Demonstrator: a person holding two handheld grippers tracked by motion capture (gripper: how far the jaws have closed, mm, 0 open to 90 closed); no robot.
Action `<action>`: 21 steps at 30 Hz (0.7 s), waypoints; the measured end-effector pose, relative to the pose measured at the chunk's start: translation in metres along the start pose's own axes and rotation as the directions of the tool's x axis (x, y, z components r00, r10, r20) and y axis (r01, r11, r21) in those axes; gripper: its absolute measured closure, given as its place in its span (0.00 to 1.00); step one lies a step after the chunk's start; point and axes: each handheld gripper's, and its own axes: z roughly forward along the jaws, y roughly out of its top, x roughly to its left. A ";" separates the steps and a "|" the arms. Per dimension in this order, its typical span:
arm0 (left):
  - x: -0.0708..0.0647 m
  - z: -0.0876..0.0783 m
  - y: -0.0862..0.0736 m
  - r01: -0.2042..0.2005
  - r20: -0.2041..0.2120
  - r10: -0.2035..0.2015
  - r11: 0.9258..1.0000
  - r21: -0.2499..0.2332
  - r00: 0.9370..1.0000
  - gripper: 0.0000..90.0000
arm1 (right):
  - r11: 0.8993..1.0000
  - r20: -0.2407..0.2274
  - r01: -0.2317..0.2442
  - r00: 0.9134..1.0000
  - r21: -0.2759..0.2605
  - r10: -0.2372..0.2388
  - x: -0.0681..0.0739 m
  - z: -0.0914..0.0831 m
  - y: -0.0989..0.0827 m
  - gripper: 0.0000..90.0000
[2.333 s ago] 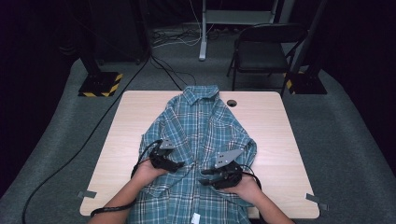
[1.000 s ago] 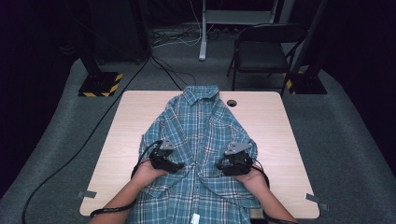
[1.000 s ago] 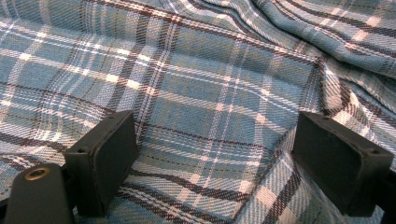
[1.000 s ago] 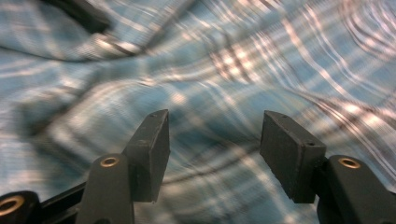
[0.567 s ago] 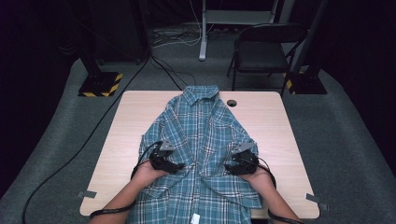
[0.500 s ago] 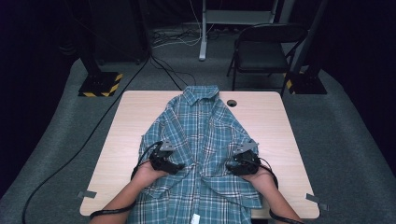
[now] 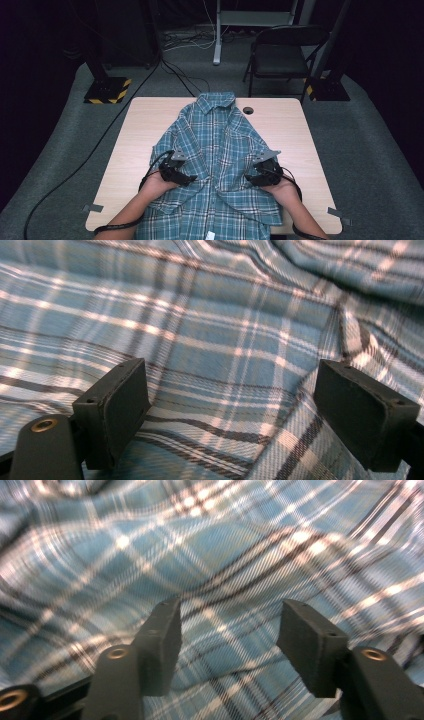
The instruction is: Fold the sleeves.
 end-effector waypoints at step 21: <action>0.010 0.007 -0.009 0.037 -0.029 -0.037 0.999 -0.001 0.999 0.13 | 0.995 0.054 -0.104 0.993 -0.001 0.104 -0.034 0.019 -0.009 0.42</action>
